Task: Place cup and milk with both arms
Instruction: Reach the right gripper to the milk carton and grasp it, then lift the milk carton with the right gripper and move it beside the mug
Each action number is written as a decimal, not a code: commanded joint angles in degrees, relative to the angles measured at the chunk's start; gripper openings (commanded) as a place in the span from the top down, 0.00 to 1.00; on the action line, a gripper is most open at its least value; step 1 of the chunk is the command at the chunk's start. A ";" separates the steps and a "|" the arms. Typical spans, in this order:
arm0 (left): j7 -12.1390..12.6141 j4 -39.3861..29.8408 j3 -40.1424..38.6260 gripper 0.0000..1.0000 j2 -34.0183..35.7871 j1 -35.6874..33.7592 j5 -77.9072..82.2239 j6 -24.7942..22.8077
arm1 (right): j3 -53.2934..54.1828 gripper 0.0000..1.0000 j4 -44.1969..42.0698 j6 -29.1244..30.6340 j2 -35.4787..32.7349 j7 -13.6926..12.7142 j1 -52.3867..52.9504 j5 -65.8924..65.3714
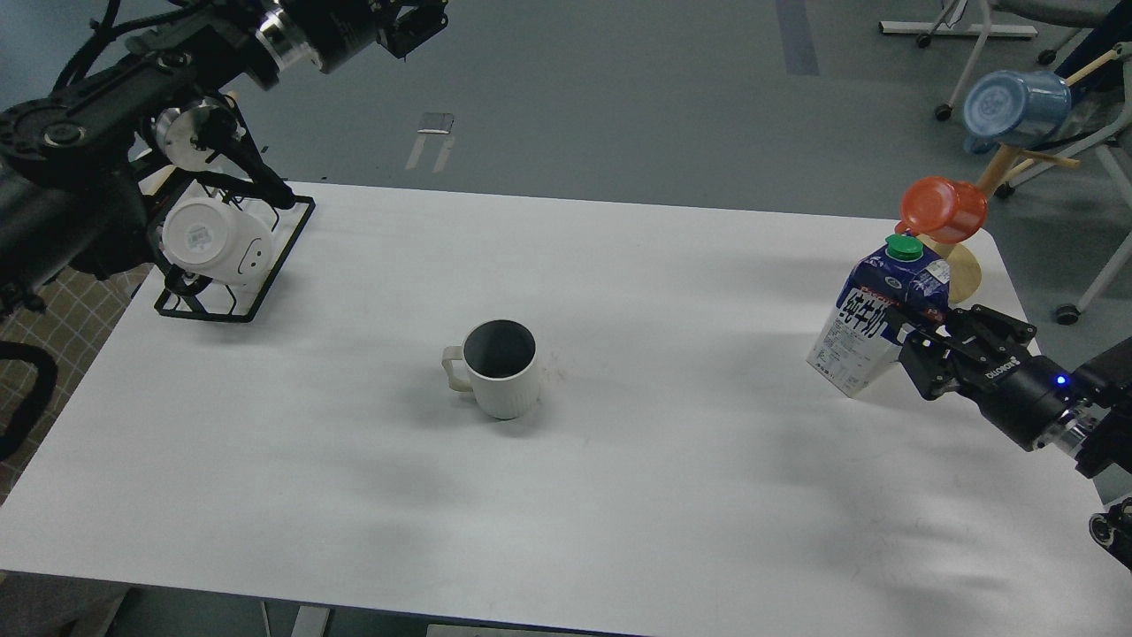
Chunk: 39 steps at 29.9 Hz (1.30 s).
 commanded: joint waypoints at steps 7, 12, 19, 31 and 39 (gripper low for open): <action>0.03 -0.31 0.09 0.10 0.00 0.09 0.08 0.00 | 0.37 1.00 4.90 0.00 -0.59 0.00 1.05 0.34; 0.03 -0.31 0.17 0.10 0.00 0.09 0.08 0.00 | 0.28 1.00 10.18 0.00 -0.24 0.00 3.95 0.26; 0.38 -0.31 0.26 0.10 0.26 0.09 0.08 0.00 | -6.12 1.00 11.24 0.00 2.65 0.00 10.71 -3.78; 0.39 -0.31 0.79 0.10 0.53 0.44 0.17 0.00 | -12.81 1.00 6.59 0.00 13.19 0.00 16.00 -8.18; 0.39 -0.22 0.79 0.10 0.61 0.88 0.35 0.00 | -13.78 1.00 2.37 0.00 18.65 0.00 16.26 -9.50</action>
